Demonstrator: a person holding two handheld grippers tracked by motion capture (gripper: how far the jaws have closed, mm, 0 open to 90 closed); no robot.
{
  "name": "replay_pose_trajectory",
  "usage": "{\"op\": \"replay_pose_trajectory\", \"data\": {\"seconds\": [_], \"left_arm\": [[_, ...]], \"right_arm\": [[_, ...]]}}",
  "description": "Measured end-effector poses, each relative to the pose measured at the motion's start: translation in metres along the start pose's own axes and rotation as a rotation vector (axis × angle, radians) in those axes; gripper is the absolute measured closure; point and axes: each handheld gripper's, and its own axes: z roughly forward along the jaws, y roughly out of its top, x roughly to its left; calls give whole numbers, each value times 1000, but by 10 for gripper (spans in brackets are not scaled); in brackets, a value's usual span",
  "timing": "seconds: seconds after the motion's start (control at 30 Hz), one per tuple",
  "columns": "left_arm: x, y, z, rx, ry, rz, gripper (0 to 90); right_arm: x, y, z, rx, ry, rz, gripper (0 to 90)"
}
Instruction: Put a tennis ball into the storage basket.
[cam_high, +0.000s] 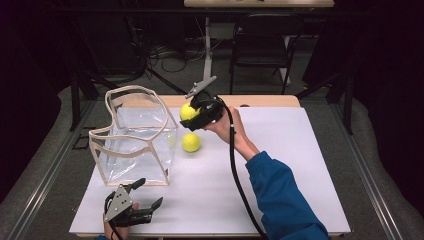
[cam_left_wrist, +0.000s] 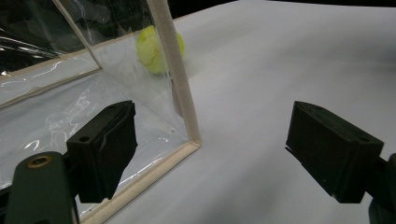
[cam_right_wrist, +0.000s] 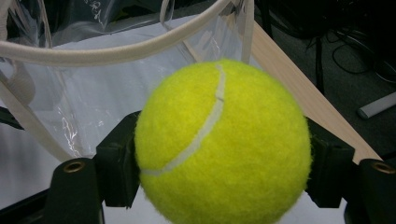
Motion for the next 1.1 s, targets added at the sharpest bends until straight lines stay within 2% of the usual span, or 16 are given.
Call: {"op": "replay_pose_trajectory", "data": {"seconds": [1.1], "left_arm": [[0,0,0,-3,-1,4,159]], "right_arm": [[3,21,-9,-48,-6,-15,266]]}}
